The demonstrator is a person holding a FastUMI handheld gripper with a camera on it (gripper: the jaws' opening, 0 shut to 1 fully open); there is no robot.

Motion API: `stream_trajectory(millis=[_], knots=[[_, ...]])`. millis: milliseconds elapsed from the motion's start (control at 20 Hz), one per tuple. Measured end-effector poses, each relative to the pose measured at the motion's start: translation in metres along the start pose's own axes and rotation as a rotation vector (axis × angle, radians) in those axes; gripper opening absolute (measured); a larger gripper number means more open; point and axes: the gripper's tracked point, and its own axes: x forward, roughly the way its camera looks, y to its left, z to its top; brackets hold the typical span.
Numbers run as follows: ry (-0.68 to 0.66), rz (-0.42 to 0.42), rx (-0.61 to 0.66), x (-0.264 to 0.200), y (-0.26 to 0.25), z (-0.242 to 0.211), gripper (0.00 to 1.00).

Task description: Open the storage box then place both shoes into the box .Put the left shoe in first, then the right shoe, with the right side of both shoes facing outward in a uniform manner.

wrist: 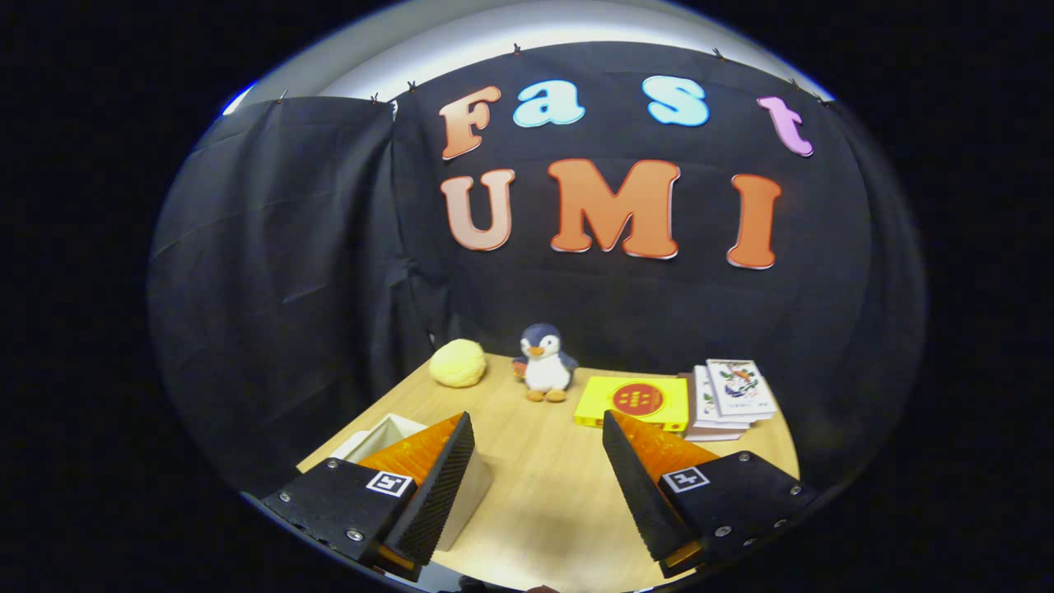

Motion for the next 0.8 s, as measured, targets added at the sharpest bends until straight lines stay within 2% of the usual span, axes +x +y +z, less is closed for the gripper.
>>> stream_trajectory(millis=[300,450,800], knots=[[-0.189,-0.220,-0.073,-0.045,-0.094,0.046,0.96],[-0.279,-0.269,-0.079,-0.072,-0.119,0.073,0.96],[-0.427,-0.306,-0.054,-0.113,-0.153,0.131,0.97]])
